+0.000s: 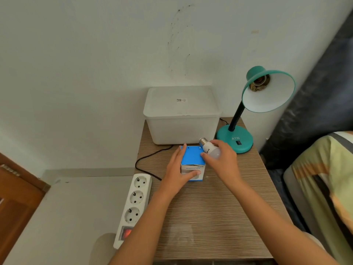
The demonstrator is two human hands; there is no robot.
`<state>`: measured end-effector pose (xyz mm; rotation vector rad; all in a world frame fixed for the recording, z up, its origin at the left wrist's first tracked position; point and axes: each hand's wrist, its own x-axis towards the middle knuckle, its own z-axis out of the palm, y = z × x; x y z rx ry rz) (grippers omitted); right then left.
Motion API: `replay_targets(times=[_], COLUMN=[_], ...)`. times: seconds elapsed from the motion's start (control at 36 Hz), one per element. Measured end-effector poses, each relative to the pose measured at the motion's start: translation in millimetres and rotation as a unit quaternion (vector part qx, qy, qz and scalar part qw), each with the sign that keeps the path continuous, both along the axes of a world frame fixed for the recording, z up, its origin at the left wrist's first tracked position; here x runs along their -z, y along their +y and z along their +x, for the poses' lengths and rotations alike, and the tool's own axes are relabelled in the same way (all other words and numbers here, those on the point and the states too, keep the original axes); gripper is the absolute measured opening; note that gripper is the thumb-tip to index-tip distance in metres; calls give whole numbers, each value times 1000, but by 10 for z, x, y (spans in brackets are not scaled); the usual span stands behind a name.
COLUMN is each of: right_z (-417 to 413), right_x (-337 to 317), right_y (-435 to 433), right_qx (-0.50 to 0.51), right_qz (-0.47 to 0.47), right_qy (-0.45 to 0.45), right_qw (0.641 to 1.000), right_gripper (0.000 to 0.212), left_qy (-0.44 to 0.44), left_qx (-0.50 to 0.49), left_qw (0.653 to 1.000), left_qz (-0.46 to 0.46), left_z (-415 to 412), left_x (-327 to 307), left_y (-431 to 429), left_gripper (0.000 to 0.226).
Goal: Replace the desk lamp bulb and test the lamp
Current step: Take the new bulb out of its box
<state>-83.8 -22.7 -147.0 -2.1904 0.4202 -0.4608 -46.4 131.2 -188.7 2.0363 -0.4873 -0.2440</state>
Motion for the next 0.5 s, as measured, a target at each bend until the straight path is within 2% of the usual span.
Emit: replay_targets(times=[0.28, 0.5], right_z=[52, 44], right_x=[28, -22], right_y=[16, 21], right_qx=[16, 10], right_qz=[10, 36], right_qy=[3, 2], right_qw=[1000, 999], right_gripper=[49, 41], left_qy=[-10, 7], left_qx=[-9, -23], left_qw=[1000, 1000], left_qz=[11, -2], left_z=[16, 20], left_x=[-23, -54], left_y=[3, 17], left_gripper=[90, 91])
